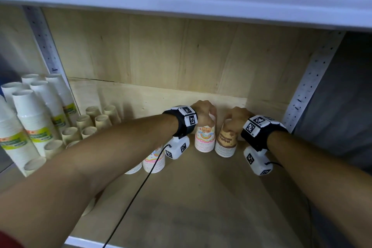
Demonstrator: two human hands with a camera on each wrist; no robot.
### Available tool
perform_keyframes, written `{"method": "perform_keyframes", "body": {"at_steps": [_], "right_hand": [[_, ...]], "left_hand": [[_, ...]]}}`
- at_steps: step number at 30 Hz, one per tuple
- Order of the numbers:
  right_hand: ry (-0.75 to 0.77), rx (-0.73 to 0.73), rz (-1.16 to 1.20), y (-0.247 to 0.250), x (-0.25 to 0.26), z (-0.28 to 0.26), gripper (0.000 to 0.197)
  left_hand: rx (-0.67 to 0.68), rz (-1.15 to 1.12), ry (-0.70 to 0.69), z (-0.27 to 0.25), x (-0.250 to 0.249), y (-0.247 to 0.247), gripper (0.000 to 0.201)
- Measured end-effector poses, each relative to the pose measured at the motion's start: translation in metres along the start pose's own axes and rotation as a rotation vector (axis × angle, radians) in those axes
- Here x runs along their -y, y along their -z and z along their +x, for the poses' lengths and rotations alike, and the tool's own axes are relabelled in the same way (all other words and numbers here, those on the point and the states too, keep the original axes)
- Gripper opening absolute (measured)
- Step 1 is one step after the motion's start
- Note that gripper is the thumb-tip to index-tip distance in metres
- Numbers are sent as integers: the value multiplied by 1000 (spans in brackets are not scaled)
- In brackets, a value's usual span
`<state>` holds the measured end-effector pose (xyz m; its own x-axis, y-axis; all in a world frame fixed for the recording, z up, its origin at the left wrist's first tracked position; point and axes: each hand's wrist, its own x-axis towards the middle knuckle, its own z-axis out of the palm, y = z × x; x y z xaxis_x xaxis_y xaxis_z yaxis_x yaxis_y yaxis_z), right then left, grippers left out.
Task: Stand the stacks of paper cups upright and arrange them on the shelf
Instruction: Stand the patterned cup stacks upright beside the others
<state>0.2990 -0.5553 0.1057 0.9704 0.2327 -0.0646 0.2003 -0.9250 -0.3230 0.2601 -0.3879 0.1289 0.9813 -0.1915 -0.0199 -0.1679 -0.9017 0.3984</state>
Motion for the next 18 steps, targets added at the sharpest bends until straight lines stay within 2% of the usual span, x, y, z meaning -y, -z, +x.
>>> {"method": "perform_keyframes", "body": {"at_steps": [3,8,13,16,18], "right_hand": [[65,-16,-47,10,-8,1,22],[79,-5,-55,25,-17,2,23],[75,-13,-39,29,-26,3,25],[47,23,-11,18,-42,21,34],[50,23,-17,19,-43,20,31]], "left_hand": [[-6,-15,-11,11,-6,1,49],[11,13,-33,25,-14,-3,52],[9,60,-78,35,-24,-10,46],[19,93,-91,41,-28,-16,31],[34,107,-75,47,-28,-19,29]]}}
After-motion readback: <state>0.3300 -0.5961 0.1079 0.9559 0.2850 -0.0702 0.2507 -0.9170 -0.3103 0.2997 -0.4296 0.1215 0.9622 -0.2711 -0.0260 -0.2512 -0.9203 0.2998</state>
